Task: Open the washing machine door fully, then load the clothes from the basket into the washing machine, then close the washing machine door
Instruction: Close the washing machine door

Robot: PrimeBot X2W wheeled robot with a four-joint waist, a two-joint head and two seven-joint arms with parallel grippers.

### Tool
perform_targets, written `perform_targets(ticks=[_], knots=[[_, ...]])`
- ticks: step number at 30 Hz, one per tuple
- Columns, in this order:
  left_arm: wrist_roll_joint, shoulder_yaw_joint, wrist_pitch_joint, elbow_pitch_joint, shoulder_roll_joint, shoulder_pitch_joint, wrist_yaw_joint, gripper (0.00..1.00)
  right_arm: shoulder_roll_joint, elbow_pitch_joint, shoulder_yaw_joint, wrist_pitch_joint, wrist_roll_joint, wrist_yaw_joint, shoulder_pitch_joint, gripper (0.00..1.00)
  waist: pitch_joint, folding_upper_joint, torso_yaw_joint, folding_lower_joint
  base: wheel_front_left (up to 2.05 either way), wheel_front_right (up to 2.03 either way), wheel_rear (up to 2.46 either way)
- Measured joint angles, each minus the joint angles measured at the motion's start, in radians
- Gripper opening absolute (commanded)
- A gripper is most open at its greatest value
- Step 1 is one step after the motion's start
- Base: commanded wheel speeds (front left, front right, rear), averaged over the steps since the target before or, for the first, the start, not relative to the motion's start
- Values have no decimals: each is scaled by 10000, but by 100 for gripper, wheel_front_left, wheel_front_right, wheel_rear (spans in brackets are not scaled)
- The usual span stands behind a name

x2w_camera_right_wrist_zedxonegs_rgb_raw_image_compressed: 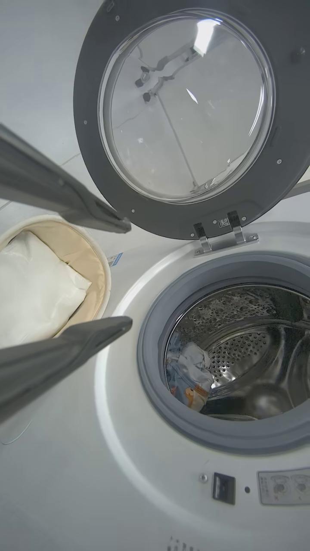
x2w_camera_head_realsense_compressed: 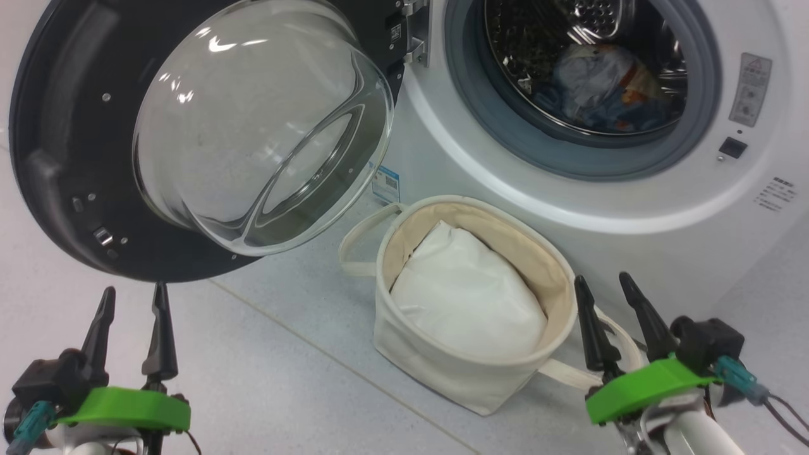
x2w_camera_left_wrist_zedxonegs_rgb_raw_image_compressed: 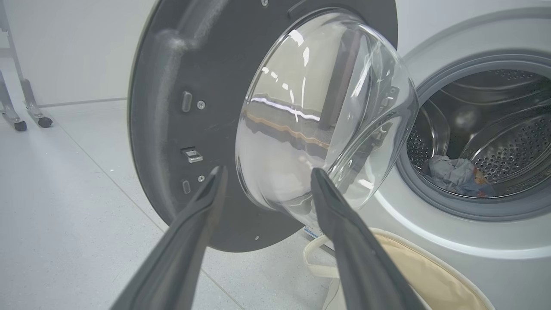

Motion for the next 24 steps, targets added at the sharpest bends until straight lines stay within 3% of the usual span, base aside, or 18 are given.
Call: perform_targets(ticks=[11,24], knots=[[-8,370,0,-288,-127,245,6,100,-23,247,464,0,178,0,-795,100,228,1,145,0,0,0,0],[73,479,0,-194,-142,245,0,100,2,263,102,0,176,0,-744,100,-116,0,19,0,0,0,0]])
